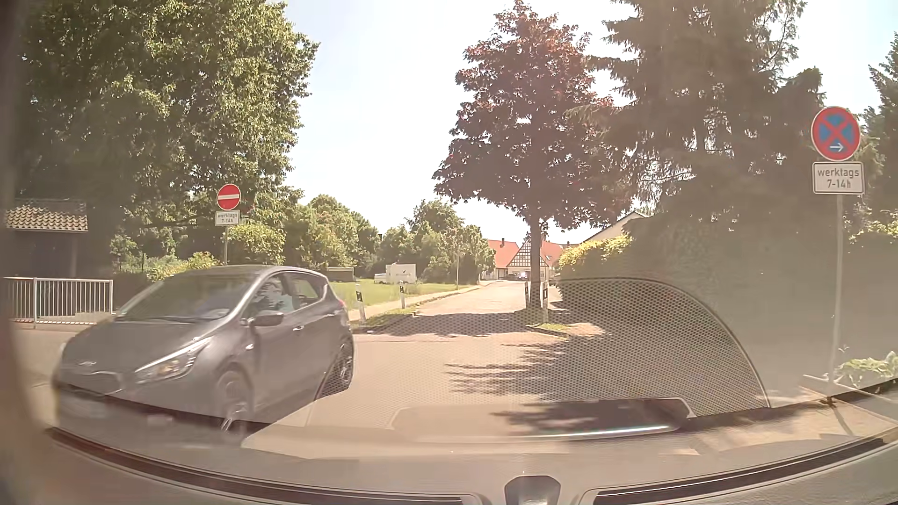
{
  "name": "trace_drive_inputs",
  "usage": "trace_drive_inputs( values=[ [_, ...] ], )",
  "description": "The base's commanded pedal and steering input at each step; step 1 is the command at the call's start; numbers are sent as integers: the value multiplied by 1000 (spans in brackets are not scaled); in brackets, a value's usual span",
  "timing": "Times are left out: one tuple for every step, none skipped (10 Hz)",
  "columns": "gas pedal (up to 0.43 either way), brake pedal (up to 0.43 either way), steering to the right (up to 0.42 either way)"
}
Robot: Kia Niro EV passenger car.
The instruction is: Follow the waypoints while adhering to traffic rules and regulations
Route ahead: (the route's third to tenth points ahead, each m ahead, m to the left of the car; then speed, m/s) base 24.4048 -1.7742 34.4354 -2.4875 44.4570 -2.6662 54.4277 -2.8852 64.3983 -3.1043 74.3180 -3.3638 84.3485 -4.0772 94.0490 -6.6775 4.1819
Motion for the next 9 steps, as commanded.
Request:
trace_drive_inputs(
  values=[
    [177, 6, -14],
    [177, 6, -14],
    [177, 6, -14],
    [177, 6, -14],
    [177, 6, -14],
    [177, 6, -14],
    [177, 6, -18],
    [177, 6, -24],
    [177, 6, -30]
  ],
)
